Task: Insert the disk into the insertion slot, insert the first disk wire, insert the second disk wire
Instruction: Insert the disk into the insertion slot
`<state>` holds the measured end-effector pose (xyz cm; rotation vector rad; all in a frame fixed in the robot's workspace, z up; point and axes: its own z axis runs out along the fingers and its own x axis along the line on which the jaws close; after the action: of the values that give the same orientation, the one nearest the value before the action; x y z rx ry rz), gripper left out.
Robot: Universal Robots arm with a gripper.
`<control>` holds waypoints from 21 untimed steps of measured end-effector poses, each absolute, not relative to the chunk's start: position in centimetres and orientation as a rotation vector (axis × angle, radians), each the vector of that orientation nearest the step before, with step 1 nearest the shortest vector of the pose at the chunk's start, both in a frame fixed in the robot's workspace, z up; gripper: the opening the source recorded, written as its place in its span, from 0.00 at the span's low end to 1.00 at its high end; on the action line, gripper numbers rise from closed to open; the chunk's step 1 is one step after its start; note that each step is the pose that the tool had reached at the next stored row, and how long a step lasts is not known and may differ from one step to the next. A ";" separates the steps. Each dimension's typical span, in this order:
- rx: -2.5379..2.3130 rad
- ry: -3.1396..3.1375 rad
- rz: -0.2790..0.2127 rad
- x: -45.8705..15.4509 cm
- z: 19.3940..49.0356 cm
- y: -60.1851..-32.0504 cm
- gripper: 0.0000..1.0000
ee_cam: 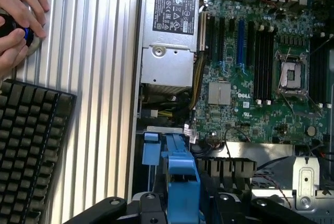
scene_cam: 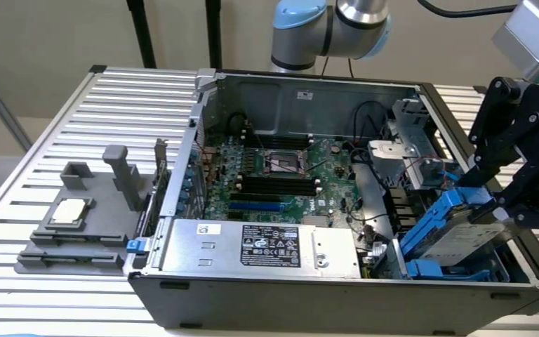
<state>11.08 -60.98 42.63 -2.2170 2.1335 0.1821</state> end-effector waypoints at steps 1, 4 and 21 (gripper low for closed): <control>-2.217 2.133 0.182 11.1 42.6 -61.0 0.40; -2.216 2.133 0.183 11.1 42.6 -61.0 0.40; -2.217 2.133 0.183 11.1 40.8 -61.0 0.32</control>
<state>11.08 -60.99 40.77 -2.2165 2.1331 0.1830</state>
